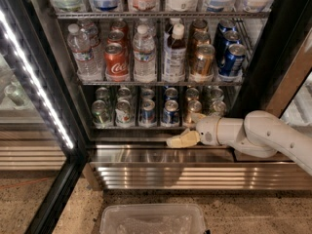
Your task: Pick pepsi can from bottom shelf of fridge
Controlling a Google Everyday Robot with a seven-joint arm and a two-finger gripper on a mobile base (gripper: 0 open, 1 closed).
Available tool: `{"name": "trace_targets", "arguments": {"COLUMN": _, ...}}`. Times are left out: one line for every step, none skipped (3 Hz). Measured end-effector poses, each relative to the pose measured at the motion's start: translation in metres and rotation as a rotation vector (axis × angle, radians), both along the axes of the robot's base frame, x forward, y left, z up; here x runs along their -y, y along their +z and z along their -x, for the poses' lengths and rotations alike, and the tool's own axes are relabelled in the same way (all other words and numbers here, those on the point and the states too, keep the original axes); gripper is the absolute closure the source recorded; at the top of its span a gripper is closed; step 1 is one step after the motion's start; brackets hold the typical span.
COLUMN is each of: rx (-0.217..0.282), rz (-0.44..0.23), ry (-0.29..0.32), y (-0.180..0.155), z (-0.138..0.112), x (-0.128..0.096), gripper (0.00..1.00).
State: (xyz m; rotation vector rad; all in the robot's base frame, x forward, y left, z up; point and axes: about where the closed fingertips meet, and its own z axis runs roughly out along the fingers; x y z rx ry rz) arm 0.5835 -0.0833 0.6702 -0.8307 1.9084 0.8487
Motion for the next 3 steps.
{"name": "trace_targets", "arguments": {"rx": 0.037, "rz": -0.071, "ry": -0.047, "y": -0.005, "z": -0.021, "x": -0.013, "gripper": 0.00}}
{"name": "trace_targets", "arguments": {"rx": 0.066, "rz": -0.113, "ry": -0.116, "y": -0.021, "z": -0.052, "x": -0.019, "gripper": 0.00}}
{"name": "trace_targets", "arguments": {"rx": 0.067, "rz": -0.125, "ry": -0.196, "y": -0.038, "z": -0.077, "x": -0.020, "gripper": 0.00}}
